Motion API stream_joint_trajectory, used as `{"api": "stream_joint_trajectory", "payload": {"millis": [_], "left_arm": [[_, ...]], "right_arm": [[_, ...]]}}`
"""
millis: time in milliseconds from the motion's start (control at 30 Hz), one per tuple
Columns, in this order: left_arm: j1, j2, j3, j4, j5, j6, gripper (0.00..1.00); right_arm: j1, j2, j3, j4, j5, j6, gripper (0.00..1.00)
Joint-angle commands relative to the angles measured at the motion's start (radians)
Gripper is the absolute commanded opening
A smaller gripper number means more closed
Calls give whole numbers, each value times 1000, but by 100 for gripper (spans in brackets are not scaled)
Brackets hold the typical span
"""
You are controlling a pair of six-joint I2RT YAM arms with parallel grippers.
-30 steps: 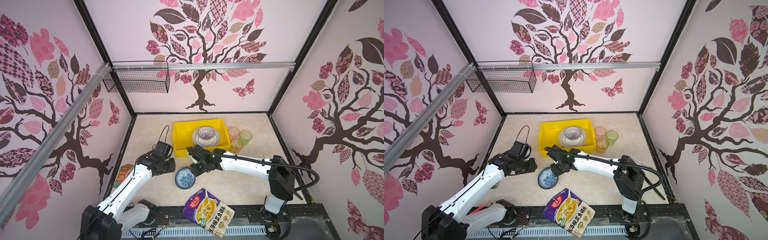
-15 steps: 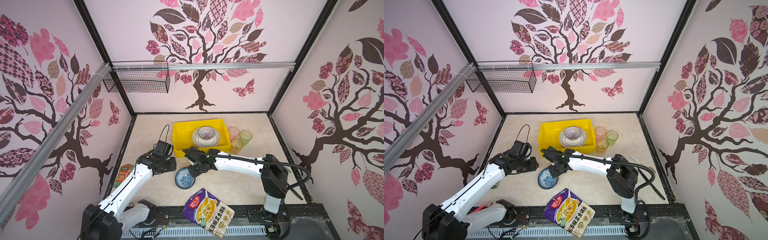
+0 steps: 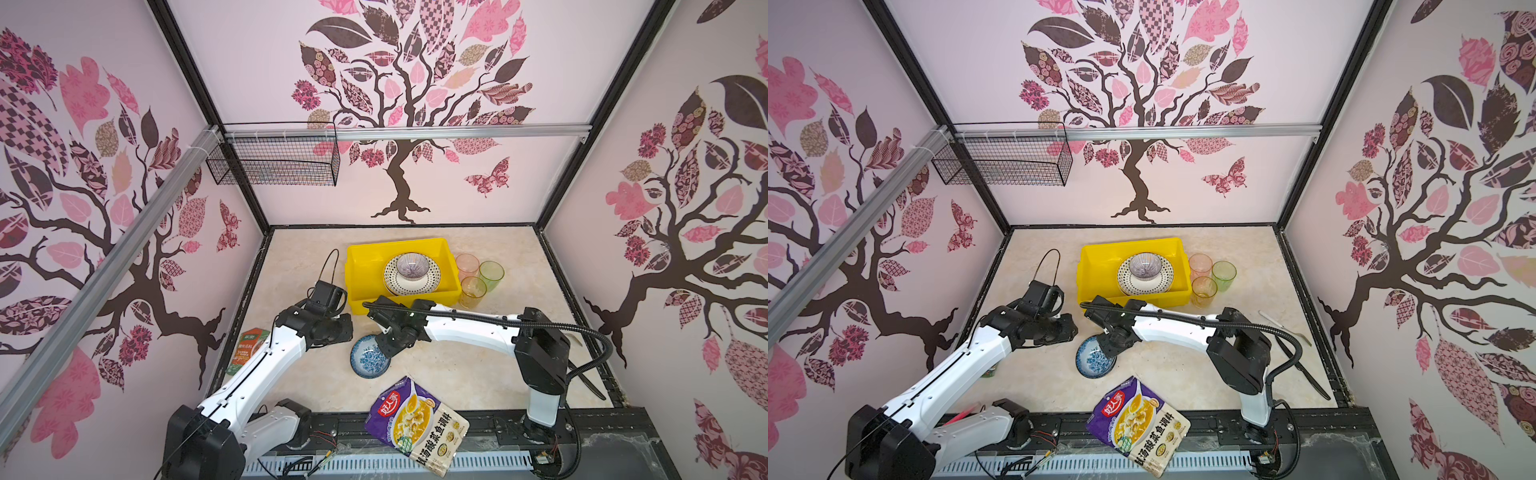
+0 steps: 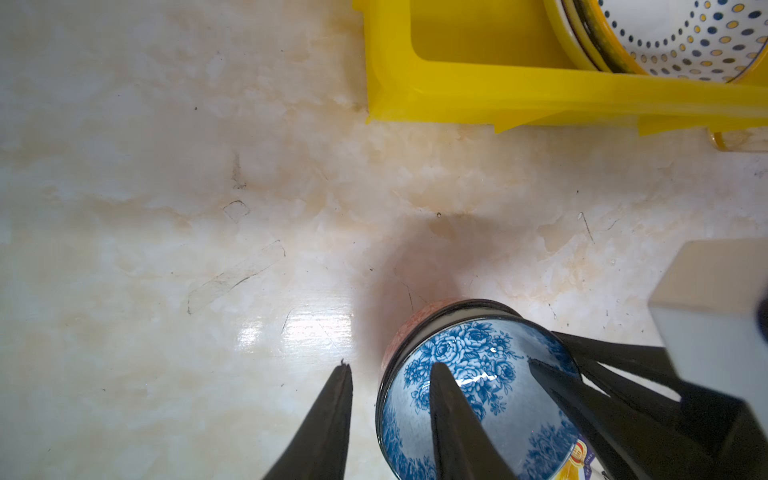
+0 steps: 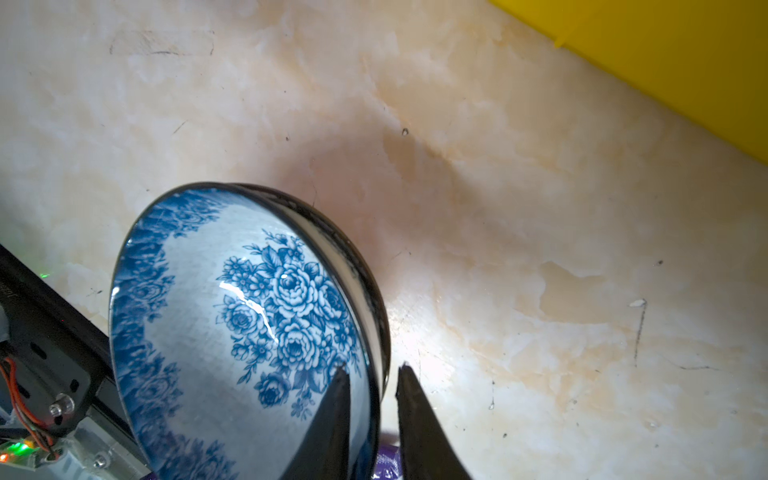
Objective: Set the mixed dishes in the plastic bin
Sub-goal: 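Close the right gripper on the rim of the blue floral bowl, then lift the blue floral bowl off the leaf-patterned bowl with the right gripper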
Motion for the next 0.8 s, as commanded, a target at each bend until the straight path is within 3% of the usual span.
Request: {"api": "stream_joint_trajectory", "payload": {"millis": [0,367,767], "left_arm": [[6,7,-28,12,4,9,35],[6,12,-28,15,3,8,35],[9,11,-12,8,-19,16,36]], "right_arm": [[8,20,43,-28,19,-6,20],[10,0,47,-20,-3,-7,6],[10,-47,47,0,-19,2,0]]}}
